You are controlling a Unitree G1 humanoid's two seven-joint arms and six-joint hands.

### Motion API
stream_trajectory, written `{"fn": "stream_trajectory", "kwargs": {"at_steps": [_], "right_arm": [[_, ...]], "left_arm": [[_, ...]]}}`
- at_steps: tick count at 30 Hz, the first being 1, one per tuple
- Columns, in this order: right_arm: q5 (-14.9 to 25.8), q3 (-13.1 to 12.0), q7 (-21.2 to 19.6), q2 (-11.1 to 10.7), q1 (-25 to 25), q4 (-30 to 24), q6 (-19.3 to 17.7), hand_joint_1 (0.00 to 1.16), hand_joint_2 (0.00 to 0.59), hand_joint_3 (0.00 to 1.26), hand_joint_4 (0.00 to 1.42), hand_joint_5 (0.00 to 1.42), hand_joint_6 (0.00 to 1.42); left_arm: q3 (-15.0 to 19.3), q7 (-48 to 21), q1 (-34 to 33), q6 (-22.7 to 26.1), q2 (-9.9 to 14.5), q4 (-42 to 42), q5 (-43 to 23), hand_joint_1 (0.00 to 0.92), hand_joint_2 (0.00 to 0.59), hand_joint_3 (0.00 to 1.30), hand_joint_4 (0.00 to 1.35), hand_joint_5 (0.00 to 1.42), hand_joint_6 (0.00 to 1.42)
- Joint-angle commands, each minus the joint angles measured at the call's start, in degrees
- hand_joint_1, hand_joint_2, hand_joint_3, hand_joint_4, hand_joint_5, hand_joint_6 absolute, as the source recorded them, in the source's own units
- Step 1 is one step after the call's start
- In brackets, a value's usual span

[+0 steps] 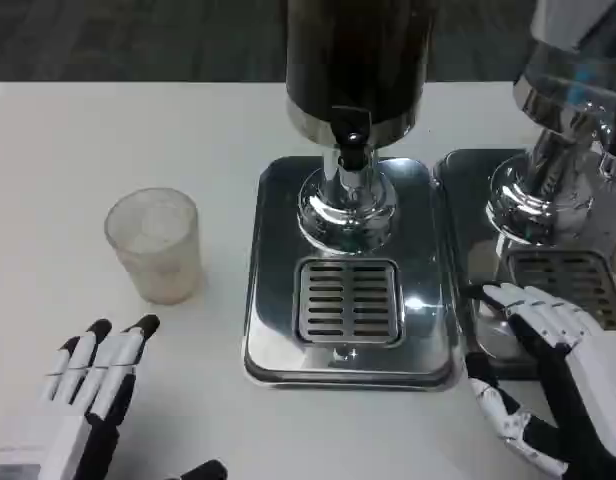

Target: Grasp the cup under the faucet to collect the drink, then remove the cup.

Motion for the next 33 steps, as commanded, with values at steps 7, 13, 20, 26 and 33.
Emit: {"fn": "stream_trajectory", "kwargs": {"at_steps": [7,13,20,26,33], "right_arm": [[0.93,-0.65,0.96,-0.36,0.11,-0.32,-0.48,0.29,0.477,0.28,0.24,0.24,0.25],[1.24,-0.85,1.09,-0.26,-0.05,-0.2,-0.52,0.29,0.477,0.29,0.25,0.24,0.25],[1.45,-0.85,1.08,-0.24,0.36,-0.6,-0.37,0.29,0.477,0.29,0.27,0.25,0.26],[1.58,-0.87,1.02,-0.15,0.37,-0.54,-0.38,0.3,0.47,0.29,0.28,0.25,0.26],[0.93,-0.23,1.63,0.97,0.28,-2.06,0.55,0.31,0.469,0.29,0.29,0.26,0.27]], "left_arm": [[-0.29,-0.79,0.09,0.45,-0.31,0.5,-0.38,0.0,0.105,0.04,0.0,0.0,0.03],[0.26,-1.31,-0.24,0.17,-0.75,0.88,-1.8,0.0,0.095,0.04,0.0,0.0,0.03],[2.97,-0.13,-0.2,-1.97,-2.04,0.58,-7.12,0.0,0.073,0.06,0.07,0.11,0.09],[6.37,-0.19,-0.61,-2.87,-3.4,-1.31,-9.65,0.0,0.056,0.08,0.12,0.17,0.11],[8.12,-5.68,-4.37,-2.94,-2.9,1.83,-14.35,0.0,0.044,0.1,0.15,0.23,0.15]]}}
